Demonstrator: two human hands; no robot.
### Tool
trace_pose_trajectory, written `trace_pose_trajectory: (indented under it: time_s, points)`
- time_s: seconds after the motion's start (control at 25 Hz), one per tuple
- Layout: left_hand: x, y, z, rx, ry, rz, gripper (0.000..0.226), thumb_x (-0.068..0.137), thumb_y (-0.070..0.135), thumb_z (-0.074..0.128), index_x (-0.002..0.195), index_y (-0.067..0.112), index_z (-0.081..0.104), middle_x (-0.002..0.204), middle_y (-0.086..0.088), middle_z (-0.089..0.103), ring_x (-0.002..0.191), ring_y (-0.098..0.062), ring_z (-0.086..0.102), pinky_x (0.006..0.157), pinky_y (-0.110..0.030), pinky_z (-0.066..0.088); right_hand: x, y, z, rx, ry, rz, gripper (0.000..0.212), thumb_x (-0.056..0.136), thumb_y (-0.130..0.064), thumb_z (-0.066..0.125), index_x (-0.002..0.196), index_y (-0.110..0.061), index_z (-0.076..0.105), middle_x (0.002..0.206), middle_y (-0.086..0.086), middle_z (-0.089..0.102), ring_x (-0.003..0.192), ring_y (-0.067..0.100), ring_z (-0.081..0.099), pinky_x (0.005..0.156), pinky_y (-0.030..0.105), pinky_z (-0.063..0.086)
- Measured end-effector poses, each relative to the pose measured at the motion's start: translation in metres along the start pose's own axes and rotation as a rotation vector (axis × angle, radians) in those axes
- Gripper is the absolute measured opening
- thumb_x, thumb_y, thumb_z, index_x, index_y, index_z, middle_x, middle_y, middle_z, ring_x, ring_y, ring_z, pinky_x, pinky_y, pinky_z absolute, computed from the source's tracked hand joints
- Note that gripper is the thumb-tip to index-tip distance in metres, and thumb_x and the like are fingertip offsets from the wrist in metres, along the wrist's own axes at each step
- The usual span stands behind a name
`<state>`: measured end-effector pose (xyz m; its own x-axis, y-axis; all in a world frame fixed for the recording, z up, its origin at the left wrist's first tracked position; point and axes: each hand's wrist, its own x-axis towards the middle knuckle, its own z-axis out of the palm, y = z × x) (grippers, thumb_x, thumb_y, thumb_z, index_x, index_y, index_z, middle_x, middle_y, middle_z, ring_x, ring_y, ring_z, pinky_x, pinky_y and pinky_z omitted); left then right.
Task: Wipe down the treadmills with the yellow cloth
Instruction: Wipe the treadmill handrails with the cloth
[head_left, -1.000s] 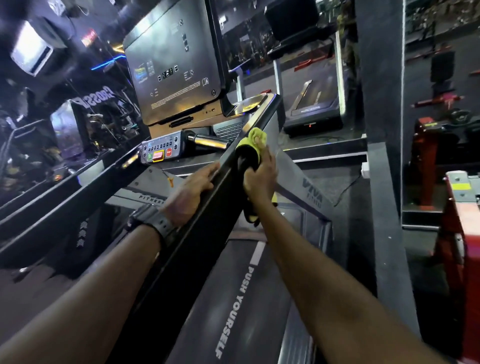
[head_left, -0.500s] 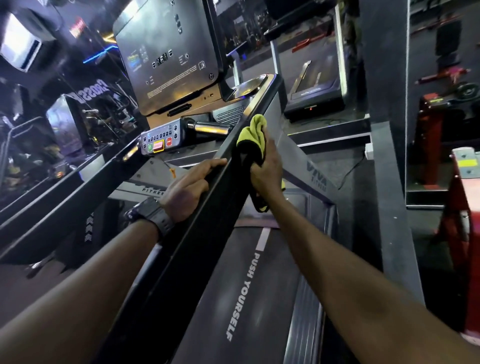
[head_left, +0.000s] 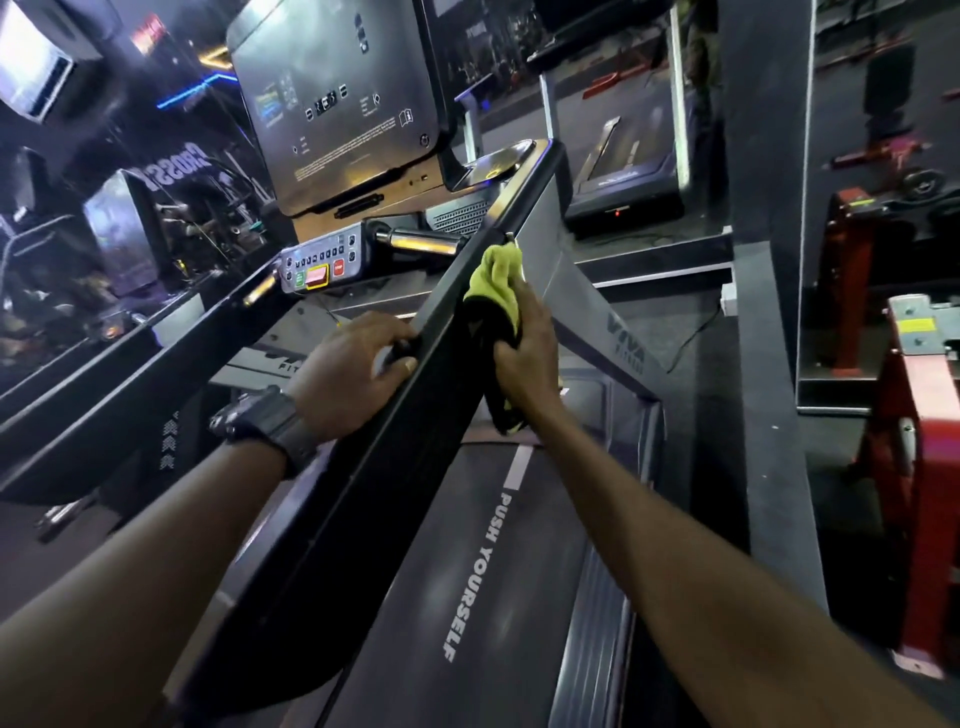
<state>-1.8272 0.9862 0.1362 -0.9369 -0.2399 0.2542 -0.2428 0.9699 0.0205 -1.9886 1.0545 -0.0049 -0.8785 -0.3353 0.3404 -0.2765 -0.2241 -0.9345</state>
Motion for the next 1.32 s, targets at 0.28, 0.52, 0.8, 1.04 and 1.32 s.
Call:
trace_pose_trajectory:
  time_s: [0.28,0.52,0.8,1.04,1.32]
  points:
    - [-0.009,0.019,0.005,0.205,-0.018,-0.047,0.04,0.09,0.024,0.048,0.126,0.01,0.062,0.13,-0.006,0.061,0.113,-0.029,0.059,0.094,-0.039,0.049,-0.073,-0.005,0.015,0.038,0.0,-0.251,0.067,0.073,-0.019,0.046,0.14,-0.013,0.05,0.144,0.011,0.053,0.131,0.028,0.049,0.106,0.048,0.04]
    - [-0.027,-0.006,-0.017,0.018,-0.115,0.03,0.036,0.089,0.02,0.061,0.124,0.014,0.066,0.129,0.001,0.063,0.112,-0.017,0.062,0.096,-0.025,0.045,-0.081,-0.028,0.014,0.07,0.009,-0.065,0.077,0.065,-0.008,0.047,0.142,-0.016,0.05,0.143,0.008,0.052,0.131,0.027,0.048,0.109,0.051,0.038]
    - [-0.052,-0.007,-0.028,-0.073,-0.127,0.008,0.04,0.082,0.037,0.057,0.115,0.02,0.07,0.122,0.014,0.063,0.105,-0.012,0.066,0.095,-0.037,0.053,-0.094,-0.012,0.008,0.043,-0.01,-0.133,0.073,0.069,-0.007,0.05,0.142,-0.011,0.049,0.14,0.01,0.054,0.128,0.026,0.051,0.107,0.05,0.04]
    - [-0.089,-0.016,-0.036,-0.107,-0.084,0.016,0.04,0.08,0.045,0.059,0.105,0.018,0.075,0.11,0.006,0.07,0.101,-0.011,0.067,0.091,-0.038,0.053,-0.206,-0.051,0.025,0.097,-0.058,-0.169,0.073,0.069,-0.012,0.05,0.142,-0.013,0.05,0.149,0.007,0.047,0.138,0.026,0.042,0.115,0.046,0.031]
    - [-0.134,-0.017,-0.043,-0.174,-0.042,0.034,0.03,0.082,0.038,0.066,0.102,0.019,0.075,0.105,0.013,0.07,0.098,-0.012,0.068,0.09,-0.031,0.053,-0.15,-0.049,0.018,0.056,0.035,-0.106,0.072,0.069,-0.011,0.051,0.141,-0.011,0.05,0.14,0.01,0.054,0.129,0.027,0.05,0.106,0.052,0.039]
